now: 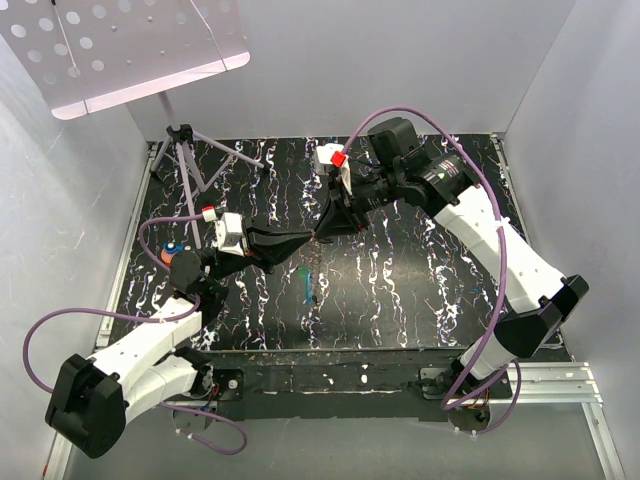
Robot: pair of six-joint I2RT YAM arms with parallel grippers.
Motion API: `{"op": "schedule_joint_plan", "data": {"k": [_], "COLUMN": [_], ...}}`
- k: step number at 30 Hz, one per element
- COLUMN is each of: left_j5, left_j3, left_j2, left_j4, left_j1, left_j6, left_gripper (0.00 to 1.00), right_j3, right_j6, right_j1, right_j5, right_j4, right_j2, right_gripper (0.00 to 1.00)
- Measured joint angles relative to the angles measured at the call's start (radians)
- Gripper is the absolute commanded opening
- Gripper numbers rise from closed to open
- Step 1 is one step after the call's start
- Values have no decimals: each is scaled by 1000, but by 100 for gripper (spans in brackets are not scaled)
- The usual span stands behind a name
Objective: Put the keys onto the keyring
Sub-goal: Adjust the key on the keyring.
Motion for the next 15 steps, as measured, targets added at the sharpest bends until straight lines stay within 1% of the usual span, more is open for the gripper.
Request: {"op": "schedule_joint_plan", "data": {"k": [9, 10, 12, 13, 15], "left_j5": [-1, 0, 0, 0, 0], "left_j3": [0, 0, 0, 0, 0], "left_j2": [0, 0, 0, 0, 0], "left_j4": [1, 2, 4, 6, 8], "left_j1": [2, 3, 4, 5, 5], "left_j6": [0, -1, -2, -3, -5], "left_gripper": [0, 0, 0, 0, 0], "right_j3": [0, 0, 0, 0, 0], "right_j6": [6, 6, 7, 10, 15], "right_j1": [2, 2, 2, 2, 3], "right_j5": [0, 0, 0, 0, 0], "right_j4": [1, 1, 2, 2, 3], "right_j2": [3, 3, 5, 6, 8], "right_gripper": [18, 19, 25, 26, 25]}}
